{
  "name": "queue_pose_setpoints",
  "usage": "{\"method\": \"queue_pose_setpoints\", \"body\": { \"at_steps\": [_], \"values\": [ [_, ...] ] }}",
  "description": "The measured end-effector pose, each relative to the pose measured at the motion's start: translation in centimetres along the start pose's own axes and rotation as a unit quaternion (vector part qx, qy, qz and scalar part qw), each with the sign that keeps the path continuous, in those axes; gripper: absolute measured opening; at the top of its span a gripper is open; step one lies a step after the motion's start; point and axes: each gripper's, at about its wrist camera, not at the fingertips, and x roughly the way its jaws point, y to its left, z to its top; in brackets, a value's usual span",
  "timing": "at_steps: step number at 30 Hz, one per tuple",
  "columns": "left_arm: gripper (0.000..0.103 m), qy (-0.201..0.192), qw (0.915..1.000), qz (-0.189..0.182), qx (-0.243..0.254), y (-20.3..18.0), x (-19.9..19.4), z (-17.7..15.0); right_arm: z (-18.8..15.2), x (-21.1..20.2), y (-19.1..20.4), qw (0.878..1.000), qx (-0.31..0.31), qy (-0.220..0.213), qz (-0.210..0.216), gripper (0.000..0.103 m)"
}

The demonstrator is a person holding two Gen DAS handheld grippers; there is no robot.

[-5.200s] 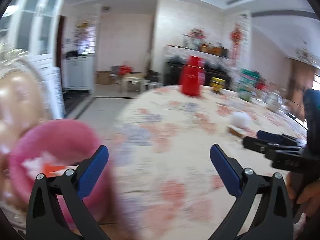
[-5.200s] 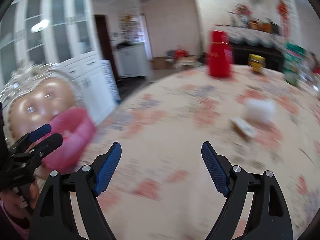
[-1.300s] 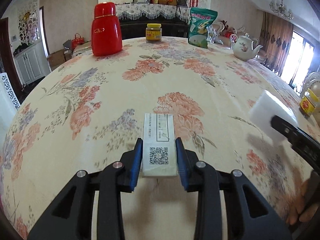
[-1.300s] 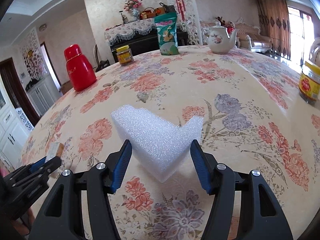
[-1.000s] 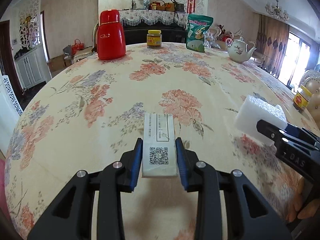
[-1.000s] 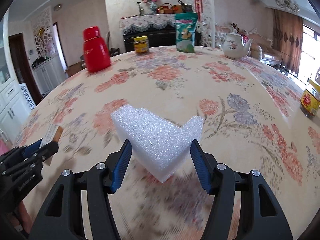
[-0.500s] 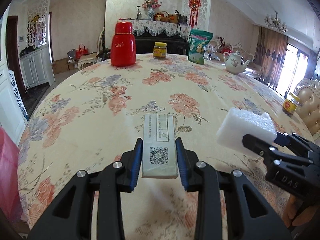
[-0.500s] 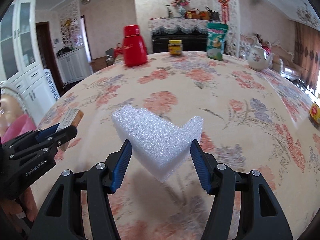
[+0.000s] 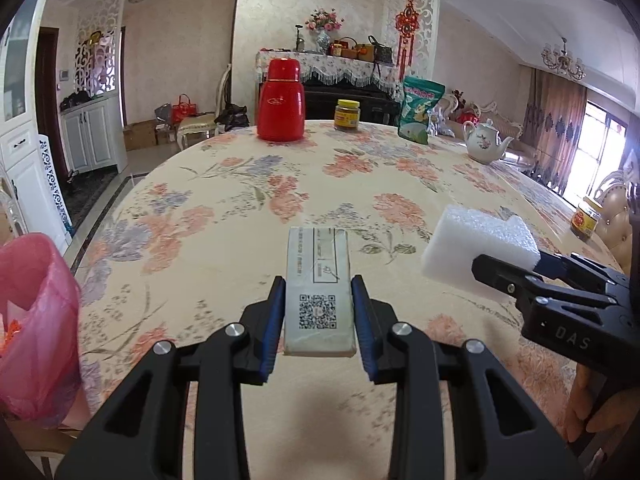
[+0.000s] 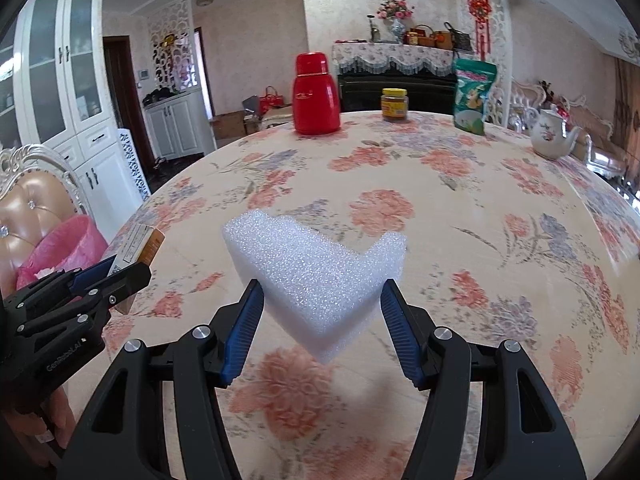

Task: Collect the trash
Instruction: 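Carry the box and foam block over the pink bin with both tools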

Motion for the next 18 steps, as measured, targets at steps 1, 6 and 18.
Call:
{"method": "queue_pose_setpoints", "body": {
  "at_steps": [1, 6, 18],
  "values": [
    [0.032, -0.001, 1.0, 0.002, -0.002, 0.4, -0.3, -0.1, 0.1, 0.1, 0.4, 1.0, -0.003, 0.001, 0.003, 0.058],
    [0.032, -0.007, 0.9998, 0.014, -0.012, 2.4, -1.7, -0.6, 0.6, 0.8, 2.9, 1.0, -0.019, 0.004, 0.024, 0.058],
    [0.032, -0.034, 0.9963, 0.056, -0.055, 10.4, -6.3, -1.0, 2.4, 3.0, 11.8, 0.993, -0.074, 0.014, 0.092, 0.058]
  ]
}}
